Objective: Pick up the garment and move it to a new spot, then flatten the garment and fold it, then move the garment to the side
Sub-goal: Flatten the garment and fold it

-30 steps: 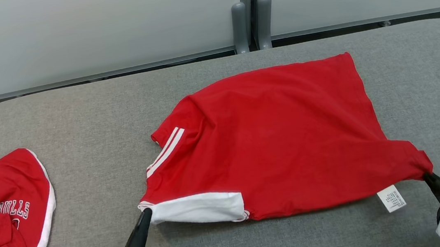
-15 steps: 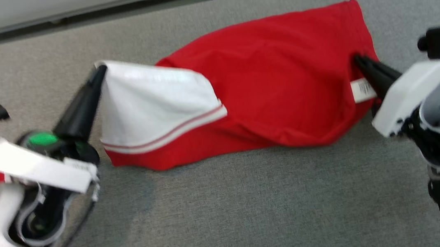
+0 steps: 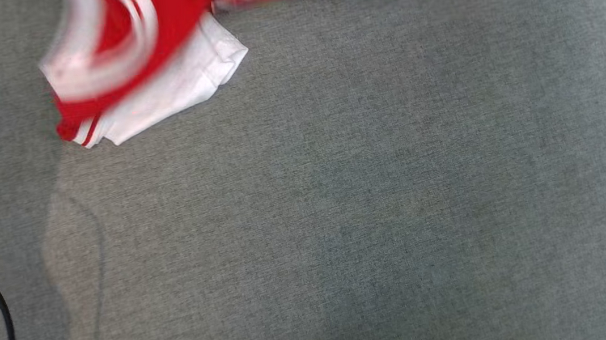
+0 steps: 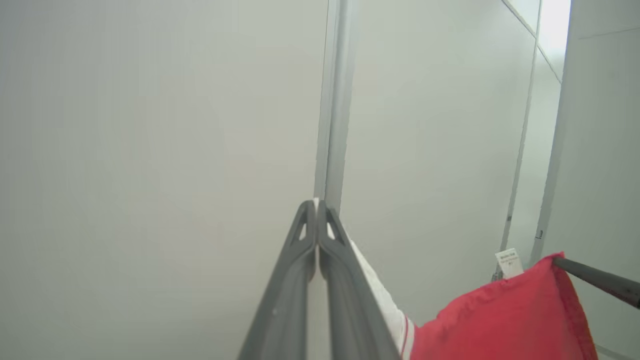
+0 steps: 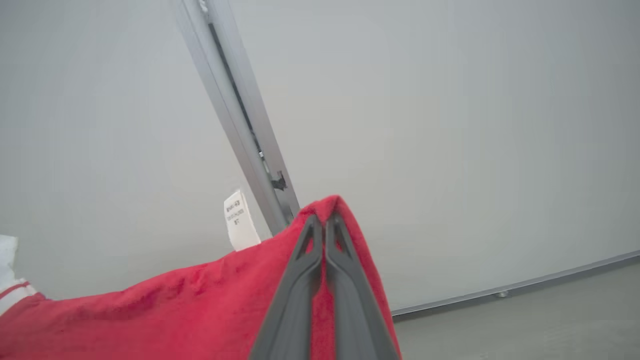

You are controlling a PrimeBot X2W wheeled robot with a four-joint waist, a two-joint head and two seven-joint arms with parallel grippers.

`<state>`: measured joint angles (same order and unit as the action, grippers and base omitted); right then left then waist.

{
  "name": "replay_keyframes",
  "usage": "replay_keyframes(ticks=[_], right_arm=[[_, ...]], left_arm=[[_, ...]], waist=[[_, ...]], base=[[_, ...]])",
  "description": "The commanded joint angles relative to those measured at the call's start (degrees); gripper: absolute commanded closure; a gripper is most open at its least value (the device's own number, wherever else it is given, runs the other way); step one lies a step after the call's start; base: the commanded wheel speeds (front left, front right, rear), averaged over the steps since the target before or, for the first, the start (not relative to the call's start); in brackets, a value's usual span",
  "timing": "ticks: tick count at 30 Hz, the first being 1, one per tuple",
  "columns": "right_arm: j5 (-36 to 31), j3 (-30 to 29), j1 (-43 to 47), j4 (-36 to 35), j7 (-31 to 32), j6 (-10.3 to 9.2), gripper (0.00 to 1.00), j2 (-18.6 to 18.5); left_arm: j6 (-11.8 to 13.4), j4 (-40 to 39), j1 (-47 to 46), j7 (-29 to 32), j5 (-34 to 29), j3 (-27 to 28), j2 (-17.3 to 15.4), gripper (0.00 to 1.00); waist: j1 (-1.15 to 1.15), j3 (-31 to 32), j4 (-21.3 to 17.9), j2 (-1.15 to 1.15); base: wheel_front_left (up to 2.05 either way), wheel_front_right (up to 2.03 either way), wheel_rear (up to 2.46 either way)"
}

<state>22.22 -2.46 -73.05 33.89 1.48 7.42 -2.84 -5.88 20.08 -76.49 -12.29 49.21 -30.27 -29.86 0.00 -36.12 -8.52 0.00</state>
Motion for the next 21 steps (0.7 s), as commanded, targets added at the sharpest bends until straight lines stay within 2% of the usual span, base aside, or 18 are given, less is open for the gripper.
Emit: replay_keyframes(ticks=[1,5,8,10,12,15,21], right_arm=[[0.0,-0.3,-2.9,1.9,-2.7,0.12,1.0,-0.2],[-2.4,-3.2,-13.3,9.2,-13.6,0.13,1.0,-0.2],[-5.8,-4.8,-19.0,11.6,-16.5,0.13,1.0,-0.2],[-8.3,-6.9,-21.6,7.9,-16.8,0.13,1.0,-0.4],[-9.0,-8.1,-21.1,4.1,-16.7,0.12,1.0,-0.1],[-8.8,-6.7,-18.7,1.5,-16.6,0.13,1.0,0.1],[-10.0,-2.0,-12.4,7.0,-16.6,0.13,1.0,-0.2]], left_arm=[[0.4,0.7,-3.1,-1.1,-2.3,0.0,0.4,1.0],[0.1,1.8,-12.7,-2.8,-8.8,1.6,3.7,1.0],[-0.5,0.1,-17.8,-2.9,-13.6,4.2,5.8,1.0],[-0.8,-1.3,-20.1,-2.9,-16.8,5.9,7.3,1.0],[-1.1,-3.2,-21.9,-2.8,-19.5,8.5,8.8,1.0],[-1.4,-4.1,-20.1,-2.8,-22.3,10.9,10.5,1.0],[-1.6,-2.4,-11.9,-2.8,-24.9,8.9,9.6,1.0]], waist=[[0.0,-0.8,-0.8,0.0],[0.0,-1.3,-1.1,0.0],[0.0,-1.8,-1.6,0.0],[0.0,-2.2,-1.8,0.0],[0.0,-2.6,-2.0,0.0],[0.0,-3.1,-1.9,0.0],[0.0,-4.2,-0.7,0.0]], base=[[0.0,0.0,0.0],[0.0,0.0,0.0],[0.0,0.0,0.0],[0.0,0.0,0.0],[0.0,0.0,0.0],[0.0,0.0,0.0],[0.0,0.0,0.0]])
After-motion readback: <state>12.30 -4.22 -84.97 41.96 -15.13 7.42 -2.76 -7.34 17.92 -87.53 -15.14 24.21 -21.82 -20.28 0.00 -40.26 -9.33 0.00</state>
